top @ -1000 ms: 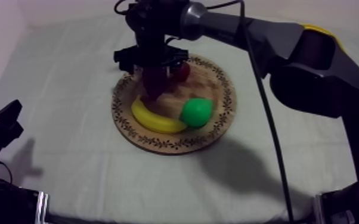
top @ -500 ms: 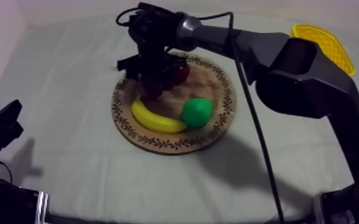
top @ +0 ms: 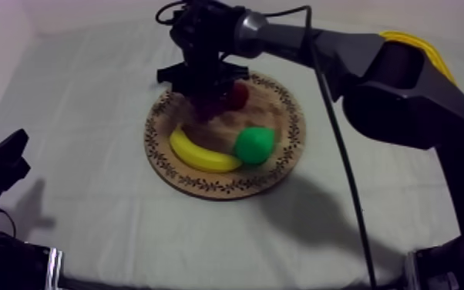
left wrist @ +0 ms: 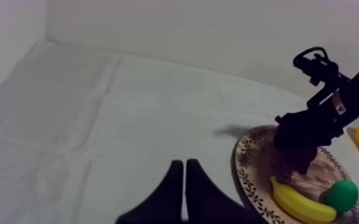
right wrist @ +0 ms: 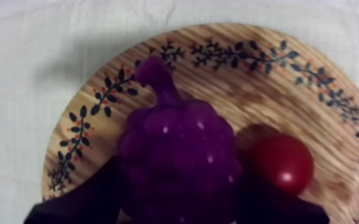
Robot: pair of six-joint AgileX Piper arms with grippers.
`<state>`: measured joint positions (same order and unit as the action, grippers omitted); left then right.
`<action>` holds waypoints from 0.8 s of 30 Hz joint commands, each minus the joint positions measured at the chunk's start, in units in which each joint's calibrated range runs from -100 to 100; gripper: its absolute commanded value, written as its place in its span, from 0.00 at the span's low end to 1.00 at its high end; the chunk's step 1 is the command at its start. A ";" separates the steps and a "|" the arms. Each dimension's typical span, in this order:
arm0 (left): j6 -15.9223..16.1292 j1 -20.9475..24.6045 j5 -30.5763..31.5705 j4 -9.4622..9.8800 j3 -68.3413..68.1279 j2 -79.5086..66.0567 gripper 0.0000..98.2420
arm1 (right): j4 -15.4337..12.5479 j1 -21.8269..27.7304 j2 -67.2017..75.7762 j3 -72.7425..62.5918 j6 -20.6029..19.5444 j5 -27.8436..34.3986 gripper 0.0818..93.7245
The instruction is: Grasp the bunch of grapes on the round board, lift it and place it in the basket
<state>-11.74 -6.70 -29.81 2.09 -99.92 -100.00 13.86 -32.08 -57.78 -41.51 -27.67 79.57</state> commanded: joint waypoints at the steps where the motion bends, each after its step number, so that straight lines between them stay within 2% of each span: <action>1: -0.01 0.00 -0.01 -0.02 0.03 0.00 0.00 | 0.20 -0.06 2.85 2.21 0.10 0.00 0.30; 13: -0.01 0.00 -0.01 -0.02 0.03 0.00 0.00 | 2.19 -0.01 20.03 14.99 1.99 0.18 0.31; 24: -0.01 0.00 -0.01 -0.02 0.03 0.00 0.00 | 5.79 4.69 34.66 25.80 5.17 -4.67 0.32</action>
<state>-11.74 -6.70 -29.81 2.09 -99.92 -100.00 19.51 -28.23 -25.57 -17.14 -22.96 75.31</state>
